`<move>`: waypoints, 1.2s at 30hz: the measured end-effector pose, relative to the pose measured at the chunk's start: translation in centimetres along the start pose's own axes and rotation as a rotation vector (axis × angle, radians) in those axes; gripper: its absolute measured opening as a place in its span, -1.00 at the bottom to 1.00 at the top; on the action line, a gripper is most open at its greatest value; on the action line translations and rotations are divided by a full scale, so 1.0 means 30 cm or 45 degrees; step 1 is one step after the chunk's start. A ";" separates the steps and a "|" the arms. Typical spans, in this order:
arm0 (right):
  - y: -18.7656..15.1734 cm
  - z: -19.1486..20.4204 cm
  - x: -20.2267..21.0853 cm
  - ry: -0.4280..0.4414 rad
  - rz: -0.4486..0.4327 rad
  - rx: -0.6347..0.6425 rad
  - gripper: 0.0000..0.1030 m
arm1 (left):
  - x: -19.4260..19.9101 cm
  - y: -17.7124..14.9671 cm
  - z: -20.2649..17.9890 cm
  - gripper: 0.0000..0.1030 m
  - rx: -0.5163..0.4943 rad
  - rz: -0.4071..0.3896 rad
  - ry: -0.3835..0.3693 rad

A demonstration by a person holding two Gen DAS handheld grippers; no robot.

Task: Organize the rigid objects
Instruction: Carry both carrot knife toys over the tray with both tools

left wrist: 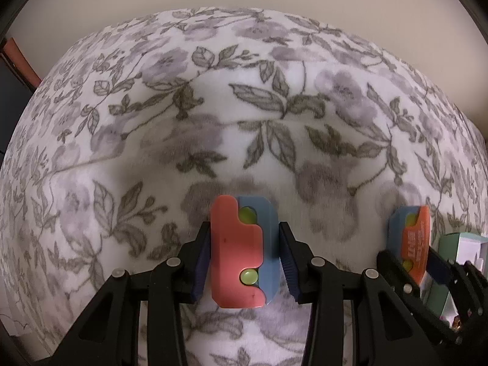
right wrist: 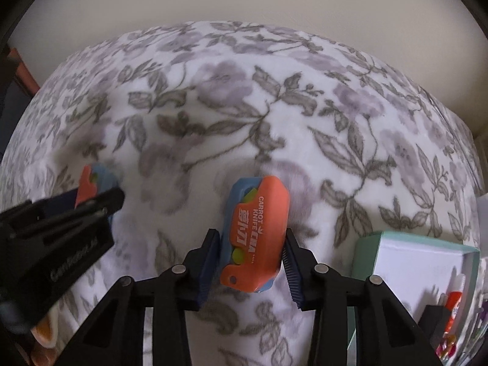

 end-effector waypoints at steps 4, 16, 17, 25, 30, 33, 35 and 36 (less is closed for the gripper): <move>-0.042 -0.006 0.019 0.020 0.012 -0.005 -0.17 | 0.024 -0.046 -0.013 -0.14 0.017 0.037 -0.003; -0.213 -0.066 0.173 0.105 0.014 -0.070 -0.21 | 0.238 -0.214 -0.068 -0.14 -0.006 0.014 0.015; -0.230 -0.075 0.193 0.115 0.010 -0.080 -0.21 | 0.251 -0.223 -0.075 -0.14 -0.008 0.009 0.010; -0.338 -0.155 0.315 0.152 -0.014 -0.140 -0.20 | 0.384 -0.301 -0.152 -0.14 -0.065 -0.067 -0.011; -0.395 -0.216 0.377 0.152 -0.033 -0.175 -0.20 | 0.451 -0.357 -0.210 -0.14 -0.101 -0.117 -0.041; -0.434 -0.263 0.421 0.144 -0.047 -0.199 -0.20 | 0.486 -0.388 -0.258 -0.14 -0.136 -0.150 -0.056; -0.451 -0.288 0.439 0.138 -0.053 -0.212 -0.20 | 0.506 -0.413 -0.300 -0.14 -0.172 -0.168 -0.081; -0.462 -0.303 0.448 0.131 -0.055 -0.219 -0.20 | 0.513 -0.424 -0.319 -0.14 -0.183 -0.170 -0.094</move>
Point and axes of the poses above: each gripper's, at about its wrist camera, not at the fingertips, and x roughly against the way its jaws point, z to its left, y to its top, the point moved 7 cm from there along -x, roughly the way its jaws point, and after that the axes turned 9 degrees about -x, right-handed, at the moved point
